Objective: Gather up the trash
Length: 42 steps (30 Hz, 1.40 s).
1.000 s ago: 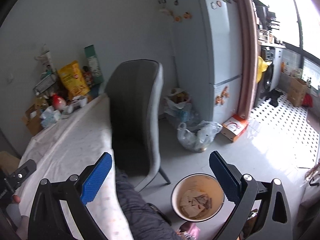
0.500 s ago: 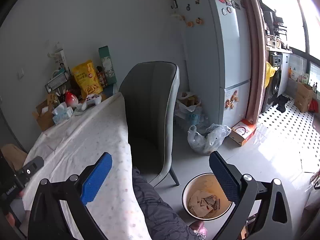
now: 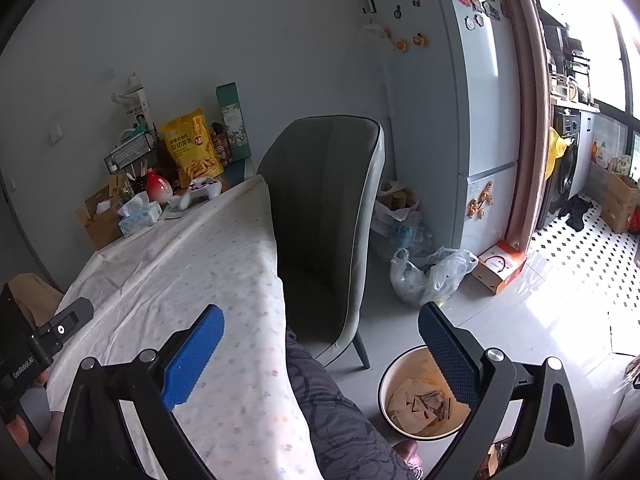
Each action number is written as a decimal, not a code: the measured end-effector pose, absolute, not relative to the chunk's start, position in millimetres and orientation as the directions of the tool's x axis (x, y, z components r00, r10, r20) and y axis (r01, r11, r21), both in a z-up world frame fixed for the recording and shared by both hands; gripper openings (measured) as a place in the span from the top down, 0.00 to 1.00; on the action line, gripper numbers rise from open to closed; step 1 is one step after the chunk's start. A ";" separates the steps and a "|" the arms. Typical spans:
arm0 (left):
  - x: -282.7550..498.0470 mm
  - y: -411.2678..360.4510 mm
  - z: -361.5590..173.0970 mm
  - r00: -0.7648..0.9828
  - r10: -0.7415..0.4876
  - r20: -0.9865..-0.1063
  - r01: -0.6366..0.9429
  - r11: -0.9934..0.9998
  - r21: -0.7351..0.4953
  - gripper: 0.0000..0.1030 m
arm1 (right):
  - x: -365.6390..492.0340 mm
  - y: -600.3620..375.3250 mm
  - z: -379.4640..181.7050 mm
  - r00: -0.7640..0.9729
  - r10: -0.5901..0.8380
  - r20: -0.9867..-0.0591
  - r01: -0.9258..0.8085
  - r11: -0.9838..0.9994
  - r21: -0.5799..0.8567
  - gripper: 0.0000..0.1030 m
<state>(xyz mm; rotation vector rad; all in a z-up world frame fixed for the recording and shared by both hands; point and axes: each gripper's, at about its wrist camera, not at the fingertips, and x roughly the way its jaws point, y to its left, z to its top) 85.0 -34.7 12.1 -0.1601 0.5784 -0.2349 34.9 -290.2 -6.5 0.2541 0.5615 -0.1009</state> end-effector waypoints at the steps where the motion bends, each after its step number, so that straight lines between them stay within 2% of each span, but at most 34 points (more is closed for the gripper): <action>1: 84.9 -35.9 12.0 0.811 -0.264 -0.522 0.176 0.961 -0.212 0.05 | 35.0 -290.0 -6.6 0.842 -0.026 -0.538 0.164 0.964 0.211 0.07; 19: 83.5 -40.4 7.5 0.806 -0.258 -0.532 0.177 0.964 -0.199 0.05 | 39.4 -291.5 -16.6 0.824 -0.004 -0.566 0.157 0.962 0.222 0.07; 42: 85.1 -49.4 3.3 0.796 -0.265 -0.543 0.199 0.964 -0.179 0.05 | 38.5 -289.2 -18.3 0.829 0.000 -0.560 0.150 0.964 0.221 0.07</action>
